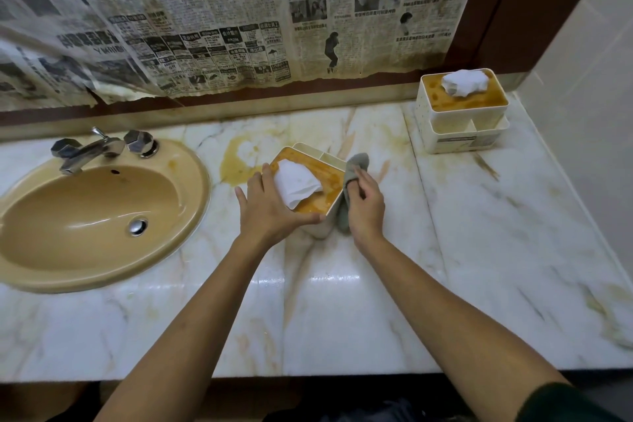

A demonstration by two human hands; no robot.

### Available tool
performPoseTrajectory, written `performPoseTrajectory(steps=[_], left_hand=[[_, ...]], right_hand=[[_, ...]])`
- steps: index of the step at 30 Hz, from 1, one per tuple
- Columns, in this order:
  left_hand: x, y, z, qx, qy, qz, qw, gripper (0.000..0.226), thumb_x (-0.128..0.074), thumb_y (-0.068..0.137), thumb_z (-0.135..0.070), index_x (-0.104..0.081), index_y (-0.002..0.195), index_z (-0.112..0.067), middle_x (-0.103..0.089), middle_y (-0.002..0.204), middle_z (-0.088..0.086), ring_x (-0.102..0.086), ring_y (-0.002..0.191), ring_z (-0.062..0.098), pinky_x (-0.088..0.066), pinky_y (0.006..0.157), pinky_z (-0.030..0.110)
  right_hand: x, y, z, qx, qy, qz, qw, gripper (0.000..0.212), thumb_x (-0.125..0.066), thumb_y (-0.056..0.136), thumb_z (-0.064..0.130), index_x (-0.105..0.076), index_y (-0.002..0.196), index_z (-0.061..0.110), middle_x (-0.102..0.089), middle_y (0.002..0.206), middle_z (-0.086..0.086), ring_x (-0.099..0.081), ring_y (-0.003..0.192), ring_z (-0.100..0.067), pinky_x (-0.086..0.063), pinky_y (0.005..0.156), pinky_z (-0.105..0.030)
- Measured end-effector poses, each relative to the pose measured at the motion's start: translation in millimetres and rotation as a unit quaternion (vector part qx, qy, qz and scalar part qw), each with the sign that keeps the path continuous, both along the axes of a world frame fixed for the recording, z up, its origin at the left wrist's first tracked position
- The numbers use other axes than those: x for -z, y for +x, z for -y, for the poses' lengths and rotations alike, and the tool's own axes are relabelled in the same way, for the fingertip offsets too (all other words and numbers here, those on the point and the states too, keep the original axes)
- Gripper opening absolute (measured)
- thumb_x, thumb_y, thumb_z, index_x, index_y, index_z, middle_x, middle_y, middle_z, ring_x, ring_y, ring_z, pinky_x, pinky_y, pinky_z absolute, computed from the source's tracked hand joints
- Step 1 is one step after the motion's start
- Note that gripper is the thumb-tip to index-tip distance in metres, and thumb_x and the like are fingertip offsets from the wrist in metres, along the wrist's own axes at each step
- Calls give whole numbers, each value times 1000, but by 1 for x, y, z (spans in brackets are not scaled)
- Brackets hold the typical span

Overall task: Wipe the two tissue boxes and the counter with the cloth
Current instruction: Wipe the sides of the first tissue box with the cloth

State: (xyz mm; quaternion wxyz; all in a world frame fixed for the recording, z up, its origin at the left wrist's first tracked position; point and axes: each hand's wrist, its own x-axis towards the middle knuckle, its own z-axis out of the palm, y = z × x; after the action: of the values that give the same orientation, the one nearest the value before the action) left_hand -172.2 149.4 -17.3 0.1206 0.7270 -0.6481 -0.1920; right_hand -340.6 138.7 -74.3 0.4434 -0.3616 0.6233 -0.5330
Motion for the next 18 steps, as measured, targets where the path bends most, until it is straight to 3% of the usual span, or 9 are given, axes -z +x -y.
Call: performPoseTrajectory(steps=[4, 8, 10, 12, 14, 16, 18], left_hand=[[0, 1, 0, 1, 1, 0, 1000, 147, -75, 50, -82, -1, 158, -13, -17, 161, 6, -9, 151, 22, 6, 120, 53], [1, 1, 0, 0, 6, 3, 1000, 150, -72, 47, -85, -2, 157, -13, -17, 161, 5, -9, 151, 20, 6, 120, 53], [-1, 1, 0, 0, 7, 1, 1000, 149, -73, 48, -84, -2, 157, -13, -17, 161, 5, -8, 151, 19, 7, 120, 53], [-2, 1, 0, 2, 6, 1, 1000, 148, -74, 48, -84, -2, 157, -13, -17, 161, 6, -9, 151, 21, 7, 120, 54], [-2, 1, 0, 2, 6, 2, 1000, 147, -73, 49, -84, -2, 157, -14, -17, 161, 5, -9, 151, 21, 7, 120, 54], [-2, 1, 0, 3, 9, 3, 1000, 149, -70, 47, -87, -3, 157, -14, -17, 161, 5, -9, 151, 20, 7, 120, 55], [-3, 1, 0, 5, 9, 3, 1000, 152, -63, 41, -92, -5, 157, -13, -17, 161, 5, -10, 151, 20, 7, 120, 55]], right_hand=[[6, -1, -32, -25, 4, 16, 1000, 40, -51, 102, 13, -56, 141, 21, -53, 144, 6, -47, 130, -5, -40, 108, -20], [10, -12, -53, -16, 55, 108, 993, 30, -45, 104, 14, -71, 107, 29, -73, 100, 7, -64, 98, -12, -54, 88, -33], [2, -18, -50, 27, 81, 191, 978, 29, -42, 102, 10, -70, 99, 18, -72, 98, -3, -64, 95, -17, -53, 87, -36], [-10, -26, -45, 66, 107, 323, 938, 26, -39, 99, 7, -65, 96, 8, -66, 99, -12, -62, 94, -21, -51, 86, -36], [-22, -37, -42, 66, 105, 401, 908, 25, -38, 98, 16, -61, 95, 6, -63, 101, -14, -60, 95, -23, -49, 87, -37], [-31, -42, -40, 44, 96, 383, 918, 32, -43, 101, 30, -65, 99, 7, -69, 98, -11, -66, 93, -21, -52, 85, -36], [-35, -45, -39, 21, 75, 241, 967, 28, -56, 99, 36, -70, 99, 12, -74, 99, -8, -70, 92, -18, -55, 83, -36]])
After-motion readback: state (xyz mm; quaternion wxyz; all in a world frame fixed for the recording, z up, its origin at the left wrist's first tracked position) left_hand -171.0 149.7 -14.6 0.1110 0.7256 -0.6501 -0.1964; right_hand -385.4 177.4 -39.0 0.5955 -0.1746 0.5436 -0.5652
